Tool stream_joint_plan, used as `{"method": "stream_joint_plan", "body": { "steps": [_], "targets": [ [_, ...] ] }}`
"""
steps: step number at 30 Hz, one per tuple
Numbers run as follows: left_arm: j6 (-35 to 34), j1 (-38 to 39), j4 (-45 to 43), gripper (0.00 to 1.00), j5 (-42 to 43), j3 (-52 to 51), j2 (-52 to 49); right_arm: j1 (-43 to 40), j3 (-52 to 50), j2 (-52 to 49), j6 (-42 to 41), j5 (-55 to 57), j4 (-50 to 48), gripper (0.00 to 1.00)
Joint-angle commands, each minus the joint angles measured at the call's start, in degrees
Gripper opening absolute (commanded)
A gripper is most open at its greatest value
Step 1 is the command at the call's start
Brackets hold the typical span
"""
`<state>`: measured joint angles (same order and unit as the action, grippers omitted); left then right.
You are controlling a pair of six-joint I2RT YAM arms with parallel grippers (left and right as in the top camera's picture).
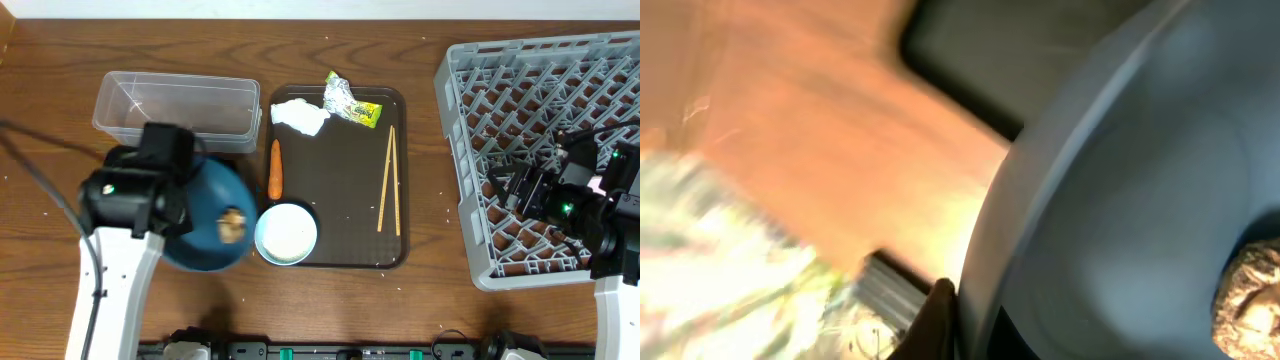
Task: Sort waste into correct bins and load items into the dishwasher rack
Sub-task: 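Tip the blue bowl over the black tray to dump the mushroom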
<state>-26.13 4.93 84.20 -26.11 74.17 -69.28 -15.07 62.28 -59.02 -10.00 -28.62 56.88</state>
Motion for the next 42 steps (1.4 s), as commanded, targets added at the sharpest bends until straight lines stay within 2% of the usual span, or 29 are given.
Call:
{"method": "stream_joint_plan", "body": {
  "steps": [1, 6, 11, 13, 16, 20, 23, 25, 27, 31, 35, 42],
  "targets": [
    [-12.4, -1.4, 1.9, 0.06, -14.1, -0.2, -0.5, 0.7, 0.3, -0.1, -0.3, -0.1, -0.6, 0.69],
    [-14.7, -1.4, 1.6, 0.06, -21.4, -0.2, -4.6, 0.7, 0.3, -0.1, -0.3, -0.1, -0.6, 0.7],
    [-15.1, -1.2, -2.5, 0.06, -22.4, -0.2, -11.1, 0.7, 0.3, -0.1, -0.2, -0.3, -0.5, 0.7],
    [-11.5, -0.4, -0.4, 0.06, -25.6, -0.2, -14.5, 0.7, 0.3, -0.1, -0.4, -0.3, -0.5, 0.7],
    [-11.9, 0.2, 2.8, 0.06, -31.6, 0.3, -18.0, 0.7, 0.3, -0.1, -0.7, -0.3, -0.1, 0.7],
    [-13.8, 0.7, 1.8, 0.06, -31.6, 0.4, -19.1, 0.7, 0.3, -0.1, -0.7, -0.3, -0.1, 0.7],
    [-13.1, 0.7, -3.2, 0.06, -33.1, 0.4, -19.1, 0.7, 0.3, -0.1, -0.7, -0.3, -0.3, 0.7],
    [-6.9, 0.7, -8.5, 0.06, -34.6, 0.4, -19.1, 0.7, 0.3, -0.1, -0.7, -0.3, -0.8, 0.7],
    [0.2, 0.7, -9.6, 0.06, -36.0, 0.4, -19.1, 0.7, 0.3, -0.1, -1.3, -0.3, -1.1, 0.7],
    [-2.9, 1.1, -7.2, 0.06, -36.0, 0.4, -19.1, 0.7, 0.3, -0.1, -1.8, -0.3, -0.7, 0.7],
    [-2.8, 2.5, -5.4, 0.06, -38.2, 0.4, -19.1, 0.7, 0.3, -0.1, -1.8, -0.3, -0.7, 0.7],
    [-2.8, 2.8, -5.5, 0.06, -37.0, 0.4, -19.1, 0.7, 0.3, -0.1, -1.7, -0.3, -0.5, 0.7]
  ]
}}
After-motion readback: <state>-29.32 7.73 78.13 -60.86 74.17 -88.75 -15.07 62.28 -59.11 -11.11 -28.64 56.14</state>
